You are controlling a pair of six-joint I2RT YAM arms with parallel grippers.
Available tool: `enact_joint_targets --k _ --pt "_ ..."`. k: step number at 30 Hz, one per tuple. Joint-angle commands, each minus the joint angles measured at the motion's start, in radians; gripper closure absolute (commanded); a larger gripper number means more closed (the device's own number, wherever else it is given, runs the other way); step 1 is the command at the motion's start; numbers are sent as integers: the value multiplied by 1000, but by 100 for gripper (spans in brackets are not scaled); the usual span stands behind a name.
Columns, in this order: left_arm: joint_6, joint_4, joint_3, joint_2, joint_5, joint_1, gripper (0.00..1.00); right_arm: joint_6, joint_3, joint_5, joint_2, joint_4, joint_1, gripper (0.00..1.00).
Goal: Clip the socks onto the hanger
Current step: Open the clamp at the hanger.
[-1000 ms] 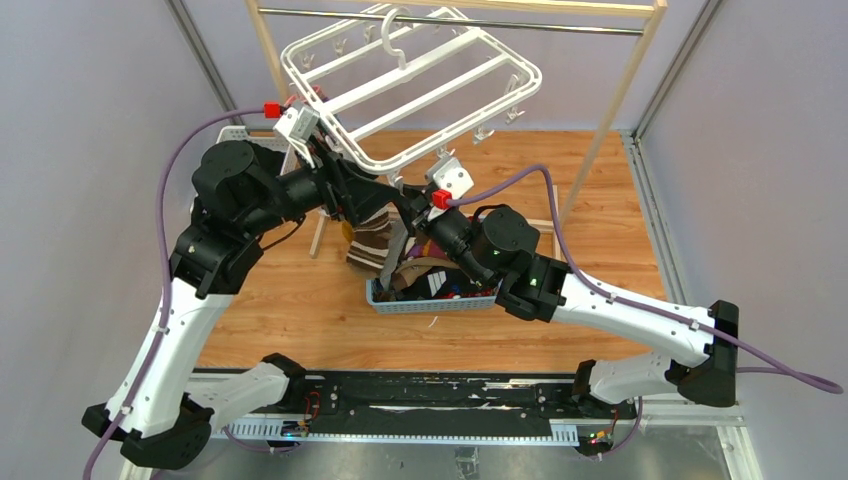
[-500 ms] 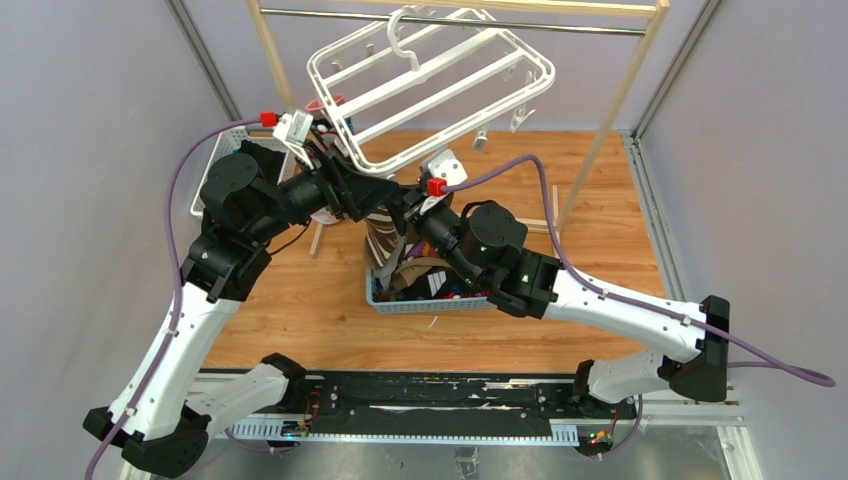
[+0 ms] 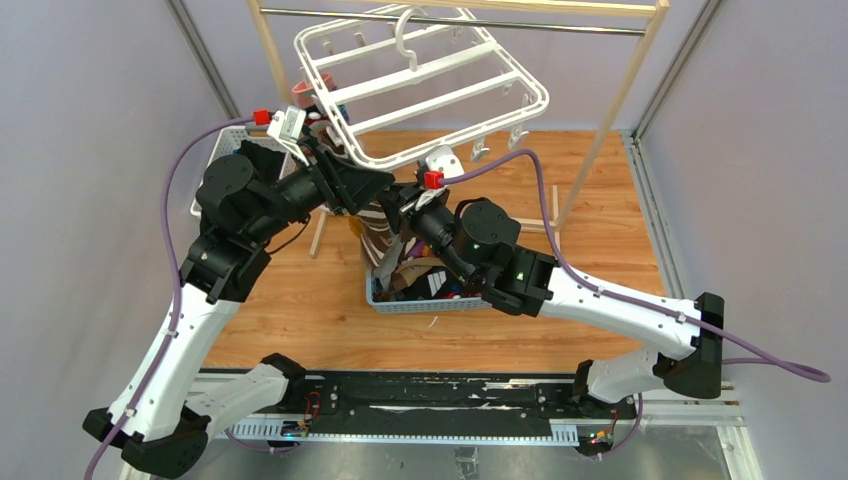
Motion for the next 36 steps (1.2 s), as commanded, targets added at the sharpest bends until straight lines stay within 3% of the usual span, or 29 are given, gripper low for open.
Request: enact_joint_targets --k 1,9,17,21,25,30,36 --pt "-8 134 -7 -11 -12 -1 50 63 39 -22 48 -67 42 100" --pt "21 106 -16 -22 -22 -1 55 92 48 -26 66 -61 57 100" --pt "39 61 -18 -25 -58 -1 75 86 39 -28 50 -60 59 99" --pt "38 42 3 -23 -76 -1 92 83 7 -24 23 -36 60 75" --pt "16 17 22 -25 -81 -1 98 51 -85 8 -42 33 58 51" --pt "-34 -31 32 -21 -87 0 100 32 -211 62 -159 96 43 44" --pt "-67 -22 26 -32 -84 0 100 33 -315 -3 -239 232 -14 44"
